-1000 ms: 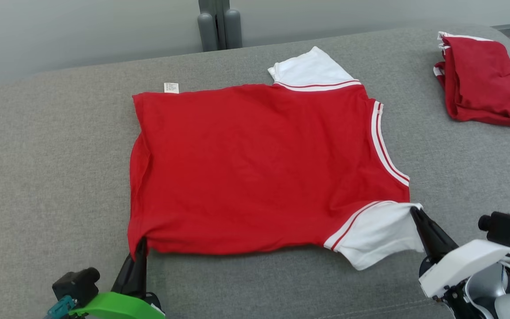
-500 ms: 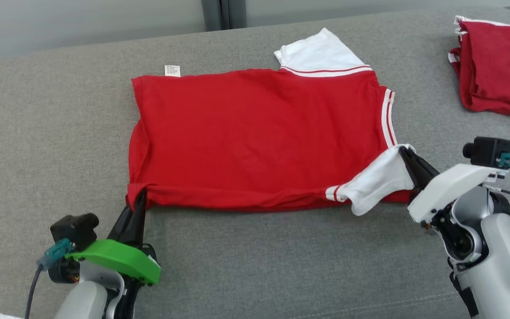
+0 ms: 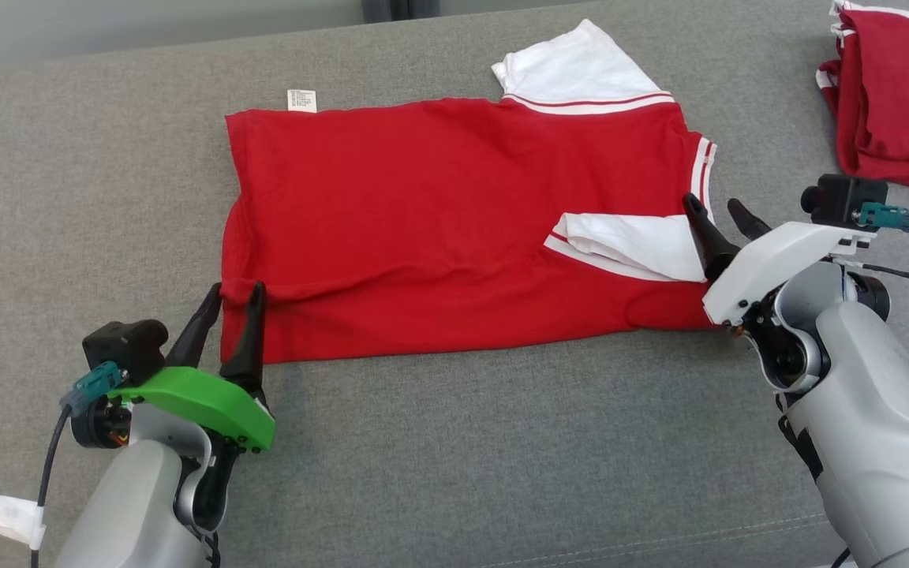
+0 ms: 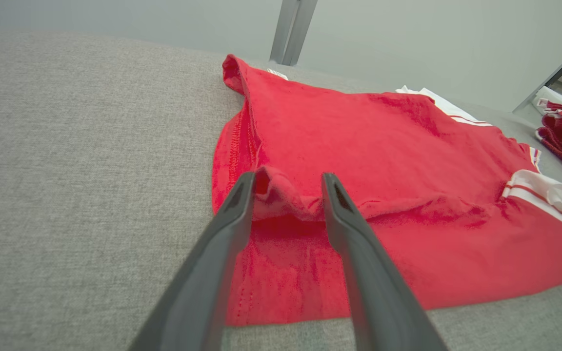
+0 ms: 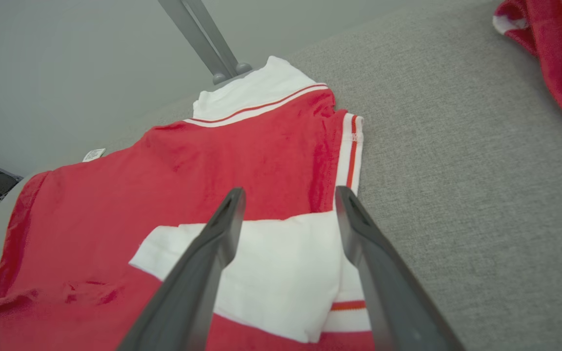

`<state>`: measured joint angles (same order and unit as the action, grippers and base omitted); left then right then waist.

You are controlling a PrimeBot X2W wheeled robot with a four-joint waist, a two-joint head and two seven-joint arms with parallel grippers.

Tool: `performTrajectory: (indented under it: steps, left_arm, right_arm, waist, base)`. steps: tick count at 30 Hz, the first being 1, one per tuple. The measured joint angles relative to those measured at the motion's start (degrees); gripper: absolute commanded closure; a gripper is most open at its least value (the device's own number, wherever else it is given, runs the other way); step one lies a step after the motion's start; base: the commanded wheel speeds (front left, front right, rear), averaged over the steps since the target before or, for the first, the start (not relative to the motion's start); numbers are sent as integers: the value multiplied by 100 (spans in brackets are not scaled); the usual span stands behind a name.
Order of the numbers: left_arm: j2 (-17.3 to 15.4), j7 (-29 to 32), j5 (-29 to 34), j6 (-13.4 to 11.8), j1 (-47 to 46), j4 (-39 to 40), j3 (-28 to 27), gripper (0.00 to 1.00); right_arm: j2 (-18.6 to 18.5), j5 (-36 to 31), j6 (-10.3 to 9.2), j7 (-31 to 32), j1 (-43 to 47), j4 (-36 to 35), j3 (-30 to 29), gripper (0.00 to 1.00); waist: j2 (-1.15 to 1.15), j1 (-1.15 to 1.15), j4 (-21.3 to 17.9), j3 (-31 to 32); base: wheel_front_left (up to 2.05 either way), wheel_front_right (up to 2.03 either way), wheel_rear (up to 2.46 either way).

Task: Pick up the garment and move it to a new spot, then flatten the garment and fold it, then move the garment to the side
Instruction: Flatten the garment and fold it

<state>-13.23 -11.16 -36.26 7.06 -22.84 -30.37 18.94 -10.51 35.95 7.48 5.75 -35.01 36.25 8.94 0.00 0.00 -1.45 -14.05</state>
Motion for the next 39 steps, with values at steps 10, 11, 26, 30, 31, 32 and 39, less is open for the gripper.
performTrajectory:
  steps: [10,11,26,30,31,32,39]
  left_arm:
    - [65,-259,-101,8,507,-398,2,0]
    - [63,-288,-101,8,556,-435,2,0]
    - [34,-338,11,-25,236,-1072,81,0]
    - [170,-253,-20,-1,7,-1390,169,41]
    - [183,-253,-47,1,-27,-1436,179,57]
    - [197,-253,-101,7,-80,-1512,190,78]
    - [258,-355,-323,30,-124,-1611,216,100]
  right_arm:
    - [-610,250,0,-864,804,-34,761,0]
    - [-657,280,0,-913,923,-62,808,0]
    - [-586,219,0,-1089,873,455,1204,0]
    - [-474,247,0,-1139,711,730,1247,51]
    - [-464,271,0,-1141,695,756,1249,85]
    - [-448,323,0,-1190,666,806,1256,100]
    - [-412,591,0,-1547,651,968,1289,100]
  waist:
    - [0,0,-42,317]
    - [0,0,-47,347]
    - [0,0,-111,159]
    - [0,0,-42,117]
    - [0,0,-34,113]
    - [0,0,-21,108]
    - [0,0,-7,213]
  base:
    - [0,0,0]
    - [0,0,0]
    - [0,0,0]
    - [0,0,0]
    - [0,0,0]
    - [0,0,0]
    - [0,0,0]
